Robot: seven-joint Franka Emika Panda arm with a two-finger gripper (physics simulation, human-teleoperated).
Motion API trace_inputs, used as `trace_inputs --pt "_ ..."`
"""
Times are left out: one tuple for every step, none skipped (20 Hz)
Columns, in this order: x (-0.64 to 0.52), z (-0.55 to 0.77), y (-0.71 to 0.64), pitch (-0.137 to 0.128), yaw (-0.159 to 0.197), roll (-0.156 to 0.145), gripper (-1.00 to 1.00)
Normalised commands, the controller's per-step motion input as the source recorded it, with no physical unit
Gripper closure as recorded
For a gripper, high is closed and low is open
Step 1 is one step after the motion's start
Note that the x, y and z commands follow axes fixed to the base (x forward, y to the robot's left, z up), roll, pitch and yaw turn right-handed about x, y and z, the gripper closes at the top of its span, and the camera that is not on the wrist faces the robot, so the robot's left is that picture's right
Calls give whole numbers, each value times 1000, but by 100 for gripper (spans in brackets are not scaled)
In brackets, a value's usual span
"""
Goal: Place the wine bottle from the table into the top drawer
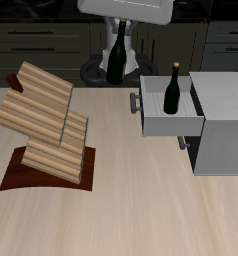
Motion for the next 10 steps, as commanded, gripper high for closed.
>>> trace_inputs --pt "-71 36 130 50 -57 18 100" --pt "-473 62 252 0 54 39 100" --pt "-313 163 118 -37 93 -19 100" --pt "-281 93 54 51 -90 9 100" --pt "-334 166 226 -30 51 47 100" --pt "-232 130 84 11 64 -3 100" --pt "-253 148 98 36 -30 5 100" --pt "-447 280 298 -104 87 45 100" --pt "-173 203 -52 -7 19 -53 100" --pt "-169 142 90 7 -69 -8 100"
